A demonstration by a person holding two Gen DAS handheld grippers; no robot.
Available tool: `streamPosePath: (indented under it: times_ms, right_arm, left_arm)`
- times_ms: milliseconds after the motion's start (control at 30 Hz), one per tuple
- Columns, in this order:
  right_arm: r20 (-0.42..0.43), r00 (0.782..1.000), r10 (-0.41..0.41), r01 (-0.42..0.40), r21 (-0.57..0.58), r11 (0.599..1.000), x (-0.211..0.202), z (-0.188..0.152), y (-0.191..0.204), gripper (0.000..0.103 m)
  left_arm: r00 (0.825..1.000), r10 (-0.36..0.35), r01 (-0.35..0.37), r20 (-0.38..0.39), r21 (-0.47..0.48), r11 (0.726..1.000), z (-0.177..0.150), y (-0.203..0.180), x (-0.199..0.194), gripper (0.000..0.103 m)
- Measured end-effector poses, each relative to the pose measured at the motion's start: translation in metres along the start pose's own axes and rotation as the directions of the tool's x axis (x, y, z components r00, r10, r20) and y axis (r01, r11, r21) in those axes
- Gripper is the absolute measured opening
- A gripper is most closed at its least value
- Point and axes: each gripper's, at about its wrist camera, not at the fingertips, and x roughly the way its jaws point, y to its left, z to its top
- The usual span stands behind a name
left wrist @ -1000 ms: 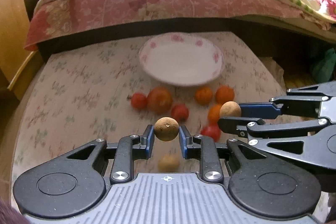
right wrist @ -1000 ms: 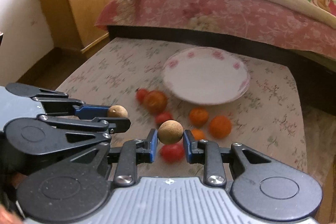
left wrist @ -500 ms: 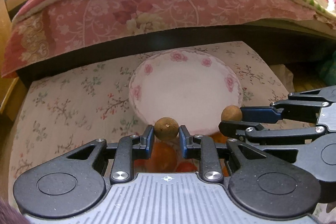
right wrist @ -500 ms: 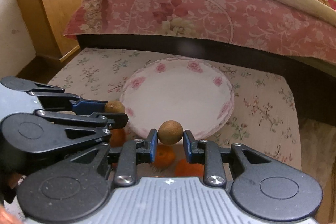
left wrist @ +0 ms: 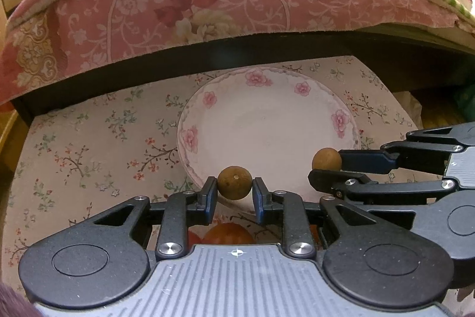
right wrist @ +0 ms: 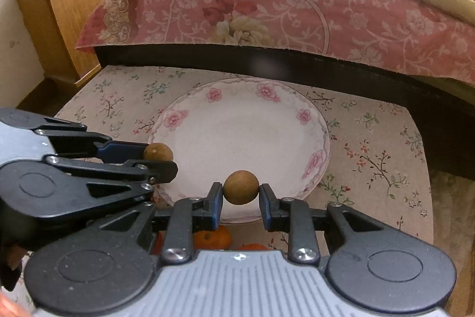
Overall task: Organize fruits
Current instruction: 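Carry both brown fruits to the white plate and open both grippers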
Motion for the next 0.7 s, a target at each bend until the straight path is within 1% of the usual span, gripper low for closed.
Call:
streamPosePath:
  times_ms: [167,333,500,633,700]
  right_arm:
    - [-0.004,1.000,-0.007,0.007,-0.006,1.000,0.0009,-0.0007,0.0006,0.029]
    - [0.004,1.000,-0.010,0.010,-0.008,1.000,-0.0008,-0.0003,0.0003,0.029]
    - [0.005,1.000,-0.012,0.012,-0.002,1.000,-0.0019,0.0001,-0.0008,0.029]
    - [0.024,1.000,-0.020,0.021,-0.010,1.000,-0.0059,0.0014,-0.0003,0.029]
    - [0.028,0.999,-0.018,0.018,-0.002,1.000,-0.0077,0.0025,-0.0011,0.029]
  left_arm:
    - [1.000,0.005,-0.005,-0.001,0.009,1.000,0.0005,-0.0017,0.0009,0.033]
    - [1.000,0.009,-0.009,-0.002,0.004,1.000,0.0011,-0.0014,0.0004,0.038]
    - [1.000,0.010,-0.010,-0.002,0.005,1.000,0.0013,-0.0018,0.0007,0.040]
    - [1.000,0.007,-0.007,0.008,-0.006,1.000,0.0016,0.0004,-0.0020,0.045]
    - [1.000,0.005,-0.005,0.014,-0.010,1.000,0.0019,0.0014,-0.0040,0.045]
